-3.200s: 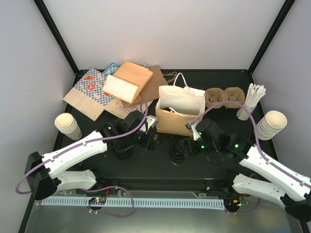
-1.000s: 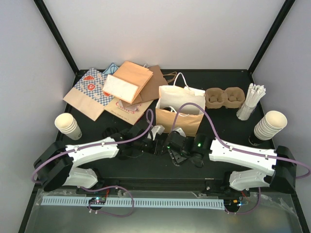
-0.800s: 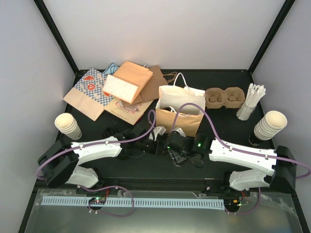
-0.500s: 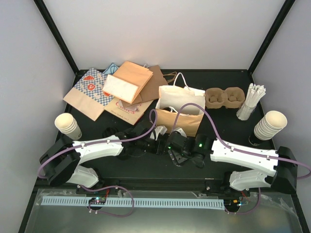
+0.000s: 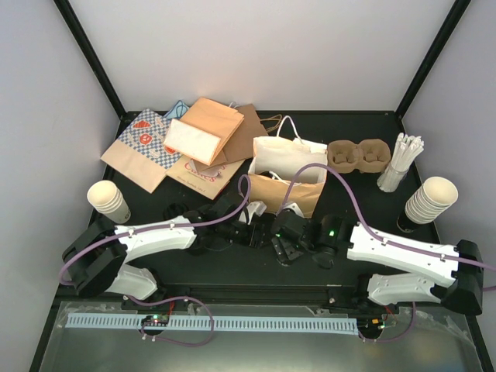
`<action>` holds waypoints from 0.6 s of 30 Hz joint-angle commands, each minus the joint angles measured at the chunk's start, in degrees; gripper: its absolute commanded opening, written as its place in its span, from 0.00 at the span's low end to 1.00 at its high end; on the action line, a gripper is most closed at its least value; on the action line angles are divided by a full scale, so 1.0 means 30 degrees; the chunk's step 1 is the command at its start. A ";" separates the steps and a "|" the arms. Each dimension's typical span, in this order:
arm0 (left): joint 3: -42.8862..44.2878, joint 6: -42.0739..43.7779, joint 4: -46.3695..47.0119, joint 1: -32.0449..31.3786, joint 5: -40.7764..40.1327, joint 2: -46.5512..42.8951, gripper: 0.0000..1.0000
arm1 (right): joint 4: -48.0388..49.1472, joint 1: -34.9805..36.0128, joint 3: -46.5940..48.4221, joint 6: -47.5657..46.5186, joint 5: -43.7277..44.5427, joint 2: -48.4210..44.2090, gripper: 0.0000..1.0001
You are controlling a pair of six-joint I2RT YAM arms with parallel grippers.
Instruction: Pack the takeout coffee
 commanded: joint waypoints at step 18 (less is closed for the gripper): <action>0.0989 0.0282 -0.1228 -0.0528 -0.0136 0.0472 0.53 | -0.0227 0.0103 -0.0674 -0.0181 -0.0717 0.0295 0.90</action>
